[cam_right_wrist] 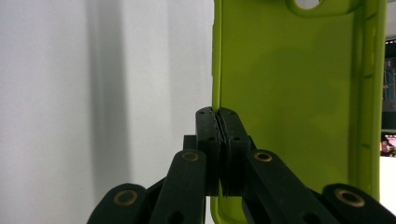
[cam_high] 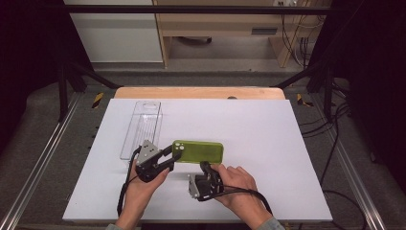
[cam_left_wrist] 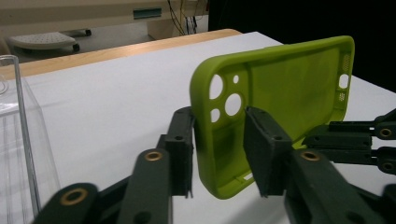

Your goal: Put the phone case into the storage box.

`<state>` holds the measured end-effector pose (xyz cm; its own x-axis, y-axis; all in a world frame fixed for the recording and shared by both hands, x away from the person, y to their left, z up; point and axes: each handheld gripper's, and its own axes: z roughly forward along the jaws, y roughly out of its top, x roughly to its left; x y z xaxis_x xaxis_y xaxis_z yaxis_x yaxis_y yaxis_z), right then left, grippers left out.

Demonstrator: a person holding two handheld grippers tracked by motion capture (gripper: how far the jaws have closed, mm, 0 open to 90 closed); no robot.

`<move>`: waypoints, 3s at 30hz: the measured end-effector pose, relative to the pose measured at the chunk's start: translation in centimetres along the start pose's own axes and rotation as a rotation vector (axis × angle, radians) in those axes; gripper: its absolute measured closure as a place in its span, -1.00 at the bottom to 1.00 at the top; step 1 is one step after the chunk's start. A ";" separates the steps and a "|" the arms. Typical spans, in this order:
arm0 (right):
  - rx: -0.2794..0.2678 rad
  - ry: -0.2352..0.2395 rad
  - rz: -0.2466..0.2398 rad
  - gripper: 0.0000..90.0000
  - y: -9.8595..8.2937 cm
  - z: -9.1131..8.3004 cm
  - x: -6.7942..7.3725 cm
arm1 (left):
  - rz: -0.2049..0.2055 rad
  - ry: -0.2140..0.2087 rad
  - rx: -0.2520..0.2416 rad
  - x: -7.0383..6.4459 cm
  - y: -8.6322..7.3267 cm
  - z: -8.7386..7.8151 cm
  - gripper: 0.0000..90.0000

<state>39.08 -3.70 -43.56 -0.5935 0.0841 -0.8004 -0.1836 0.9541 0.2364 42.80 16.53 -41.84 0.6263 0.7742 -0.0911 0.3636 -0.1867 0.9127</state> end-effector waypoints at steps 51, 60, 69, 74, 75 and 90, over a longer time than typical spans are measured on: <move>-0.134 -0.041 0.674 -0.60 -8.7 -0.3 -1.1 | 0.095 0.155 -0.040 2.2 2.8 -1.9 0.81; -0.187 -0.032 0.852 -0.67 -11.8 0.0 -1.4 | 0.143 0.169 -0.041 2.3 4.2 -2.2 0.81; -0.201 -0.022 0.921 -0.77 -13.1 -0.2 -1.1 | 0.188 0.191 -0.036 3.1 5.3 -3.0 0.81; -0.212 -0.024 0.940 -0.79 -13.5 -0.7 -1.0 | 0.200 0.203 -0.034 3.5 5.7 -3.6 0.81; -0.219 -0.024 0.955 -0.80 -13.9 -0.9 -0.9 | 0.202 0.210 -0.034 3.7 5.9 -4.0 0.81; -0.252 -0.080 0.980 -0.79 -15.6 -1.5 -0.5 | 0.221 0.250 -0.025 6.0 7.4 -5.8 0.81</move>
<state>41.10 -19.08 -45.99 -0.5191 0.8248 -0.2242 0.1907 0.3675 0.9103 45.31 23.30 -33.32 0.4981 0.8417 0.2084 0.2184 -0.3543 0.9093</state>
